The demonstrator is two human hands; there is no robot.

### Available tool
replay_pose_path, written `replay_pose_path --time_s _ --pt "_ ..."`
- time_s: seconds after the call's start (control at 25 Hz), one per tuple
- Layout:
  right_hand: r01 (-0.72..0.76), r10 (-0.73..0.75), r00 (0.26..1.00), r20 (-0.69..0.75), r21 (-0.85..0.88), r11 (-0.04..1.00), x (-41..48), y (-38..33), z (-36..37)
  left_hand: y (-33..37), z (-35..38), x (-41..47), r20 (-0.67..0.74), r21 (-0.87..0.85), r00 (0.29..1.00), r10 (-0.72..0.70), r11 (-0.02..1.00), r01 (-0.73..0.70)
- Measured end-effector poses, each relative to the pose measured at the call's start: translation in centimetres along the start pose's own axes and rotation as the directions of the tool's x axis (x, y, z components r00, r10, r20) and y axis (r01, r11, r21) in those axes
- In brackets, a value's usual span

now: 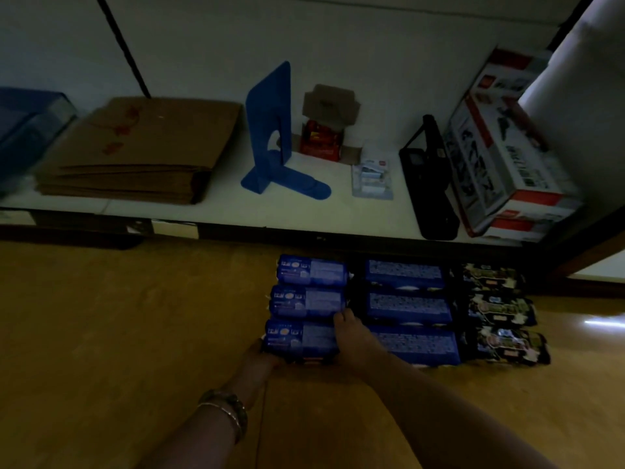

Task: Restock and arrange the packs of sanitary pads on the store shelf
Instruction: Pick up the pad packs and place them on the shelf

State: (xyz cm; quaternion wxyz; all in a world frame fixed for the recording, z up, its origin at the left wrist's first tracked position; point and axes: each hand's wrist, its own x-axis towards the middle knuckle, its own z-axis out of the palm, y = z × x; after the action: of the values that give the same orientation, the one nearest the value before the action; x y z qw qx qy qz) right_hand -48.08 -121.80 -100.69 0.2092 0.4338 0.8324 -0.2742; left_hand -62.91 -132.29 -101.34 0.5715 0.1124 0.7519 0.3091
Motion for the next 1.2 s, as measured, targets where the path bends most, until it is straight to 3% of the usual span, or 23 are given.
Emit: replay_pose_path --time_s 0.44,0.68,0.92,1.04,1.2 --pt "-0.109 0.109 0.994 0.017 -0.016 0.994 1.0 -1.1 0.6 0.4 -0.1 0.9 0.017 0.026 0.998 0.056 0.998 -0.057" --pt "-0.092 0.091 0.996 0.008 0.031 0.995 1.1 -0.7 0.5 0.4 -0.4 1.9 0.015 0.005 1.0 0.012 1.0 -0.012" --pt "-0.072 0.07 0.997 0.023 0.098 0.993 0.8 -0.5 -0.1 0.5 -0.2 2.6 -0.05 0.096 0.999 0.009 0.995 -0.004" --pt "-0.072 0.071 0.997 0.018 0.129 0.989 0.9 0.0 -0.9 1.4 -0.2 2.3 -0.152 0.021 0.986 0.064 0.998 -0.061" --pt "-0.056 0.062 0.998 -0.03 0.171 0.984 0.8 0.8 -1.5 3.1 0.1 2.1 -0.185 -0.134 0.979 0.086 0.985 -0.111"
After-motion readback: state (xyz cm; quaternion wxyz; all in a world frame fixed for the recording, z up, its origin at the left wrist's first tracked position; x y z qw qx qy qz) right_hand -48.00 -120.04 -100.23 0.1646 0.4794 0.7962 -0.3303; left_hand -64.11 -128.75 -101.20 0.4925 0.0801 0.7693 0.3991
